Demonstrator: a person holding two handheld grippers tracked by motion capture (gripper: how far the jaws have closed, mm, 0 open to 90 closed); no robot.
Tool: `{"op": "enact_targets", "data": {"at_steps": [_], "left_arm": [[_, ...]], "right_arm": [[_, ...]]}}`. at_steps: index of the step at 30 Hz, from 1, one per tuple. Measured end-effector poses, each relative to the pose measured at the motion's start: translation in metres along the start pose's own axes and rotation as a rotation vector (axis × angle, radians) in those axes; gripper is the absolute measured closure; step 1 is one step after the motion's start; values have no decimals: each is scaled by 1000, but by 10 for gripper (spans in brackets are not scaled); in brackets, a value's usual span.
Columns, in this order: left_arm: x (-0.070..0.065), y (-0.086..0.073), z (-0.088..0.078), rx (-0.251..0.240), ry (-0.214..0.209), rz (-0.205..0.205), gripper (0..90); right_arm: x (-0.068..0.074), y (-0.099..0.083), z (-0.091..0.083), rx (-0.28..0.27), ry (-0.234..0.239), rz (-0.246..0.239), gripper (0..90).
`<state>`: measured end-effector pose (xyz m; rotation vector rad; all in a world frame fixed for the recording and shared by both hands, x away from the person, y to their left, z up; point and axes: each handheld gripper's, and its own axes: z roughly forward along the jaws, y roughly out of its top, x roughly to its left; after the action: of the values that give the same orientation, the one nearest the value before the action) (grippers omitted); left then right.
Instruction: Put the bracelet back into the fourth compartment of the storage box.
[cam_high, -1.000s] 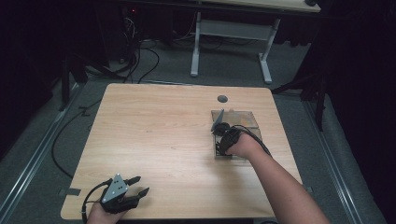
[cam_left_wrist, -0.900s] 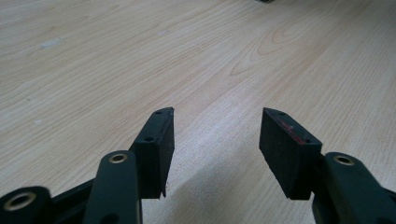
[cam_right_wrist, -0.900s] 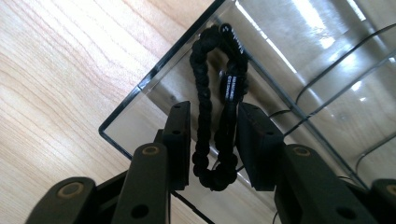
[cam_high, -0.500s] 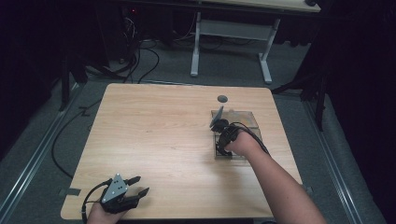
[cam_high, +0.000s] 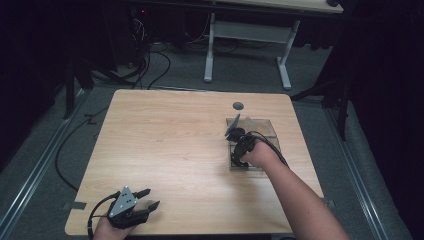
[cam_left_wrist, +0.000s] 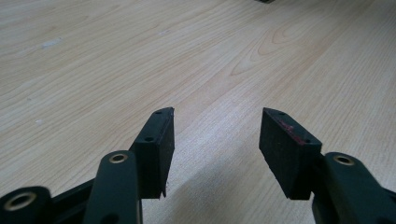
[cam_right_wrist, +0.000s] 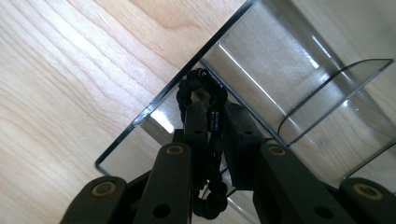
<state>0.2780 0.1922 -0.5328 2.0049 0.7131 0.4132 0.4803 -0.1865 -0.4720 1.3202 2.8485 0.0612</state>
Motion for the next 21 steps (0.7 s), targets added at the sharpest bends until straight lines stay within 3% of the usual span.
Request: {"op": "enact_targets", "data": {"at_steps": [4,9,10,11,12,13,15,16,17,19,20,21], "left_arm": [[0,0,0,1,0,0,458],[0,0,0,-1,-3,-5,458],[0,0,0,-2,-3,-5,458],[0,0,0,-2,-3,-5,458],[0,0,0,-2,-3,-5,458],[0,0,0,1,-3,-3,458],[0,0,0,3,-3,-2,458],[0,0,0,5,-4,-1,458],[0,0,0,1,-1,0,458],[0,0,0,2,0,1,459],[0,0,0,3,0,1,459],[0,0,0,3,1,2,459]], "right_arm": [[0,0,0,-13,-3,-3,806],[5,3,5,14,-12,-1,819],[2,3,5,3,-15,-35,819],[5,1,4,10,-17,1,819],[4,1,2,-3,-15,-15,820],[6,0,-1,2,-15,18,821],[7,-4,-7,1,-14,36,835],[7,-5,-8,-1,-15,33,841],[3,-7,-9,-24,-26,-24,860],[1,-12,-13,-37,-17,-31,891],[5,-15,-15,-21,-14,32,899],[4,-18,-16,-31,-14,5,900]]}}
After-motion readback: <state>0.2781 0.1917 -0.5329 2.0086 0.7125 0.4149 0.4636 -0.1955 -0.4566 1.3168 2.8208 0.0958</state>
